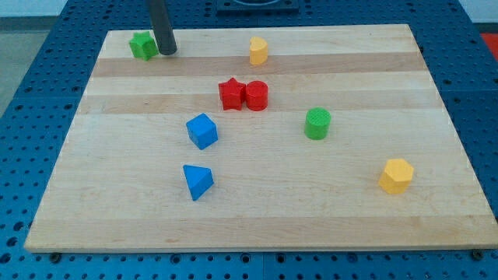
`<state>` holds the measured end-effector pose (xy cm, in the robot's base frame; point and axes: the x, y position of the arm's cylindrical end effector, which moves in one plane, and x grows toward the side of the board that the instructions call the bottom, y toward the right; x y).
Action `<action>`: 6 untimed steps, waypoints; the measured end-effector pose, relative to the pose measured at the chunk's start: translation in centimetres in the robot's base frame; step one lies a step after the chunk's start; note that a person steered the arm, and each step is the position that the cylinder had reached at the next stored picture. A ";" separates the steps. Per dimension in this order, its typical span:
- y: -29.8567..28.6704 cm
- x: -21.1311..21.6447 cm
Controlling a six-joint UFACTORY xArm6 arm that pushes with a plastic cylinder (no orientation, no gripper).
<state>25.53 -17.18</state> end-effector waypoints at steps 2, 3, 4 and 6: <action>-1.0 1.2; -1.2 1.2; -1.2 1.2; 5.7 3.5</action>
<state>29.05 -11.49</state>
